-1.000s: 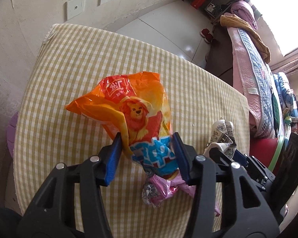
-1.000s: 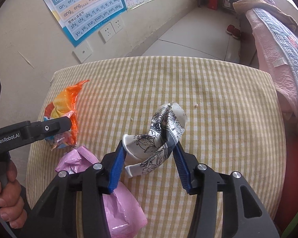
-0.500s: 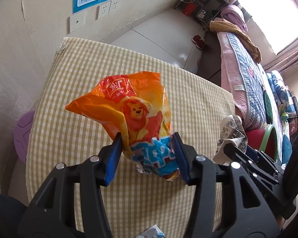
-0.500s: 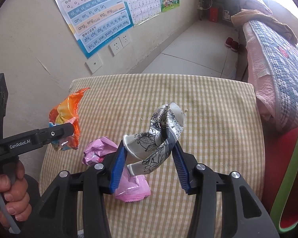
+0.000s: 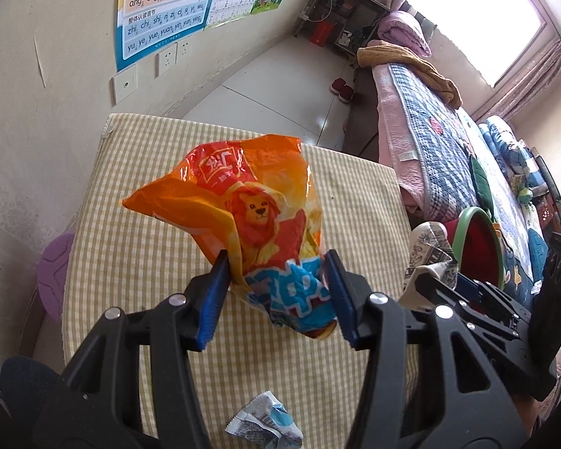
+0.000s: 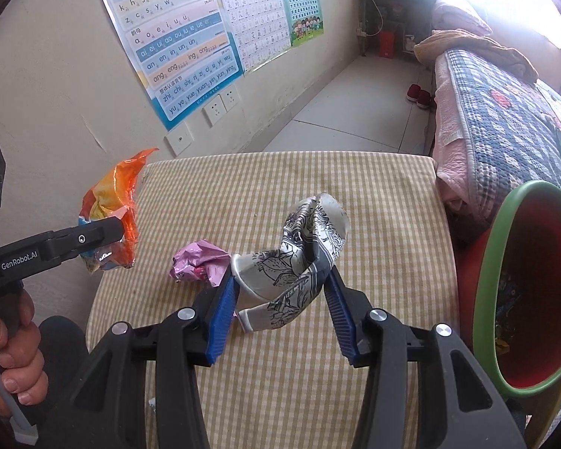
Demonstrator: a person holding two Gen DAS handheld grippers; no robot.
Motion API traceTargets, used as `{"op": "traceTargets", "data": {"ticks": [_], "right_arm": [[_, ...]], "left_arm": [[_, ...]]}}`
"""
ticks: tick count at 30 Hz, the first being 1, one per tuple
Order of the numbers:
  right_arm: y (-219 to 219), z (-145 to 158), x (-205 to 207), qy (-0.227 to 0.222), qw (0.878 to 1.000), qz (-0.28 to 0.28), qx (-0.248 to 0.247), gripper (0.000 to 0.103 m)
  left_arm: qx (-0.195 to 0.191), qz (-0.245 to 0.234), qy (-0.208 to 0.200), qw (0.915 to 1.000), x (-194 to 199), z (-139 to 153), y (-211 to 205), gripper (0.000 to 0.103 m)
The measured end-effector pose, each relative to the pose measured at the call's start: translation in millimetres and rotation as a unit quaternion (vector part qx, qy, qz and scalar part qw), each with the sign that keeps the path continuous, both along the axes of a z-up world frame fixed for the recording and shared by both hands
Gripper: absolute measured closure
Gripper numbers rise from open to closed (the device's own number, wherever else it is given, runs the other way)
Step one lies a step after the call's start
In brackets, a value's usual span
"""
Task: Collect trash
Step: 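Lift the foil wad and orange bag and carry them over the bucket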
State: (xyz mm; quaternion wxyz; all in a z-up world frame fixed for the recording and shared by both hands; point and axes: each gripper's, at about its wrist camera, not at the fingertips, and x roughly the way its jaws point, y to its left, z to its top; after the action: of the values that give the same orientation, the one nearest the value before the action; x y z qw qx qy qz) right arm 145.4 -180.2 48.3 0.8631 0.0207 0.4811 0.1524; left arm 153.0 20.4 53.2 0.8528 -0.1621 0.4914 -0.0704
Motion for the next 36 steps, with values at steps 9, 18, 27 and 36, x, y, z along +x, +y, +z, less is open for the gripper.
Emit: {"op": "traceTargets", "data": {"ticks": [9, 18, 27, 36], "right_arm": [[-29, 16, -18, -0.024, 0.999, -0.021, 0.000, 0.058], [-62, 33, -26, -0.049, 0.997, -0.051, -0.003, 0.058], [-110, 46, -33, -0.066, 0.994, -0.091, -0.006, 0.058], [-167, 47, -42, -0.070, 0.988, -0.135, -0.013, 0.058]], "left_arm": [[0.002, -0.026, -0.019, 0.9995, -12, 20, -27, 0.054], [0.005, -0.066, -0.035, 0.9972, -12, 35, -64, 0.054], [0.008, -0.120, -0.048, 0.9916, -6, 47, -117, 0.054], [0.009, -0.180, -0.057, 0.9820, 0, 54, -182, 0.054]]}}
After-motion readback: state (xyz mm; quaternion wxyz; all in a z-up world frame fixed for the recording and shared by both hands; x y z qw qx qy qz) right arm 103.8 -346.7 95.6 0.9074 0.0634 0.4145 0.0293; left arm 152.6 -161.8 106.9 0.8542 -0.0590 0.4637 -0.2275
